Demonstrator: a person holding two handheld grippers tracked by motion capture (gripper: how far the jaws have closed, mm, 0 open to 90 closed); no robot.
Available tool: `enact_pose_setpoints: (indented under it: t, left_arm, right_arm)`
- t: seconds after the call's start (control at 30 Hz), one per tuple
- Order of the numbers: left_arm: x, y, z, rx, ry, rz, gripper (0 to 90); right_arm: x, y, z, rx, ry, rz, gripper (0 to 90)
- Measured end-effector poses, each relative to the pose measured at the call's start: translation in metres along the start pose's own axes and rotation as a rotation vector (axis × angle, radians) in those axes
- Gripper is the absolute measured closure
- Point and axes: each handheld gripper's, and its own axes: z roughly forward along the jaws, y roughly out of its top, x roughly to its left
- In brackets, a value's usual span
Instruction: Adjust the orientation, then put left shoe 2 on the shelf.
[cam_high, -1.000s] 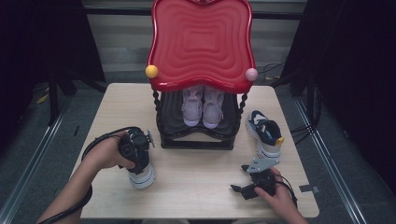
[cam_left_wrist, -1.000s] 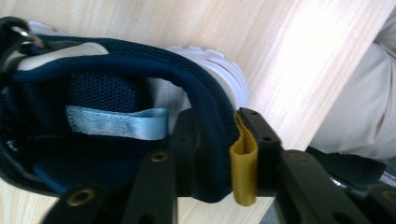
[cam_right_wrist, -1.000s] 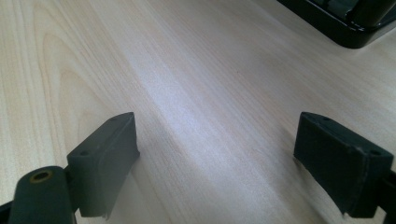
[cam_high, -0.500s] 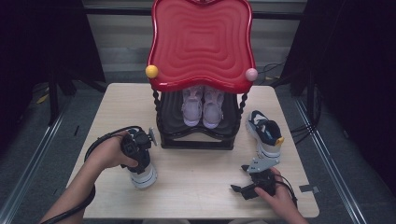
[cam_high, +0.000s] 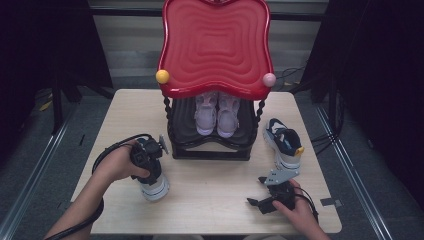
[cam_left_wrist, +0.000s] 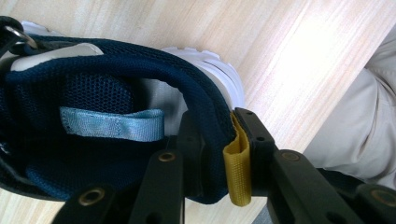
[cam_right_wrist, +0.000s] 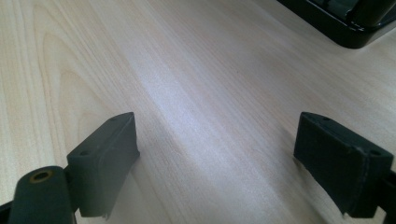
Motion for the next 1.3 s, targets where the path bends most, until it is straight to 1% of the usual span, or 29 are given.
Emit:
enact_pose_setpoints:
  t: [0.03,0.07,0.1,0.13,0.17,0.2,0.3,0.33,0.4,0.43,0.47,0.53,0.6,0.63,0.67,0.73,0.8,0.83,0.9,0.93,0.97,1.0,1.03,1.1,1.13,1.2,1.23,1.27,1.3]
  left_arm:
    - [0.000,0.000,0.000,0.000,0.001,0.002,74.1]
    - [-0.002,0.001,0.000,-0.007,0.002,-0.010,74.4]
    - [-0.002,0.001,0.000,-0.007,0.008,-0.007,74.5]
    - [-0.002,0.002,-0.001,0.004,0.014,0.008,74.6]
    - [-0.002,0.002,-0.001,0.005,0.017,0.008,74.7]
    - [-0.004,0.001,-0.001,0.000,0.015,-0.003,74.6]
    - [-0.004,0.000,-0.005,-0.017,0.015,-0.011,74.6]
    - [-0.003,0.000,-0.007,-0.008,0.015,-0.003,74.7]
    - [-0.005,-0.001,-0.011,-0.009,0.017,-0.010,74.7]
    - [-0.004,-0.002,-0.013,-0.005,0.023,-0.003,74.8]
    - [-0.005,-0.002,-0.015,-0.017,0.025,-0.011,74.8]
    - [-0.006,-0.003,-0.020,-0.002,0.023,0.000,74.8]
    - [-0.008,-0.005,-0.025,-0.009,0.013,-0.007,74.8]
    - [-0.007,-0.005,-0.029,0.002,0.015,0.011,74.8]
    - [-0.009,-0.005,-0.031,-0.006,0.012,0.000,74.8]
    - [-0.010,-0.005,-0.037,0.013,0.016,0.020,74.8]
    - [-0.014,-0.005,-0.042,-0.002,0.014,0.011,74.9]
    - [-0.013,-0.004,-0.045,0.008,0.016,0.033,74.9]
    - [-0.017,-0.004,-0.052,0.000,0.021,0.036,74.9]
    - [-0.019,-0.004,-0.054,-0.006,0.018,0.030,74.8]
    - [-0.019,-0.004,-0.059,0.004,0.022,0.052,74.9]
    - [-0.020,-0.004,-0.062,0.011,0.021,0.061,74.8]
    - [-0.023,-0.004,-0.065,-0.004,0.018,0.048,74.9]
    - [-0.025,-0.003,-0.071,-0.003,0.023,0.057,74.8]
    - [-0.026,-0.003,-0.073,-0.010,0.021,0.052,74.8]
    - [-0.026,-0.003,-0.079,0.009,0.027,0.083,74.8]
    - [-0.028,-0.003,-0.081,-0.008,0.021,0.066,74.8]
    - [-0.029,-0.002,-0.084,-0.004,0.019,0.070,74.8]
    - [-0.030,-0.002,-0.086,-0.010,0.019,0.064,74.8]
  right_arm:
    - [0.000,0.000,0.000,0.000,0.001,0.000,12.7]
    - [0.000,0.000,0.000,0.000,0.000,0.000,12.7]
    - [0.000,0.000,0.000,0.000,0.000,-0.001,12.7]
    - [0.000,0.000,0.000,0.000,0.000,0.000,12.7]
    - [0.000,0.000,0.000,0.000,0.000,0.001,12.7]
    - [0.000,0.000,0.000,0.000,0.000,0.000,12.7]
    - [0.000,0.000,0.000,-0.001,0.001,-0.001,12.7]
    - [0.000,0.000,0.000,0.000,0.000,0.000,12.7]
    - [0.000,0.000,0.000,0.000,0.000,0.000,12.7]
    - [0.000,0.000,0.000,0.000,0.000,0.000,12.7]
    - [0.000,0.000,0.000,-0.001,0.000,-0.002,12.7]
    - [0.000,0.000,0.000,0.000,0.000,-0.002,12.7]
    - [0.000,0.000,0.000,0.000,0.000,0.000,12.7]
    - [0.000,0.000,0.000,0.000,0.000,0.000,12.7]
    - [0.000,0.000,0.000,-0.001,0.000,0.003,12.7]
    - [0.000,0.000,0.000,-0.001,0.000,0.003,12.7]
    - [0.000,0.000,0.000,-0.003,0.000,-0.001,12.7]
    - [0.000,0.000,0.000,-0.003,0.000,0.001,12.7]
    - [0.000,0.000,0.000,-0.003,0.000,0.000,12.7]
    - [0.000,0.000,0.000,-0.003,0.000,0.001,12.7]
    - [0.000,0.000,0.000,-0.003,0.000,0.001,12.7]
    - [0.000,0.000,0.000,-0.003,0.000,0.001,12.7]
    - [0.000,0.000,0.000,-0.003,0.000,-0.001,12.7]
    - [0.000,0.000,0.000,-0.004,0.000,-0.002,12.7]
    - [0.000,0.000,0.000,-0.004,0.000,-0.002,12.7]
    - [0.000,0.000,0.000,-0.003,0.000,0.000,12.7]
    - [0.000,0.000,0.000,-0.003,0.000,0.000,12.7]
    - [0.000,0.000,0.000,-0.003,0.000,0.000,12.7]
    - [0.000,0.000,0.000,-0.003,0.000,0.000,12.7]
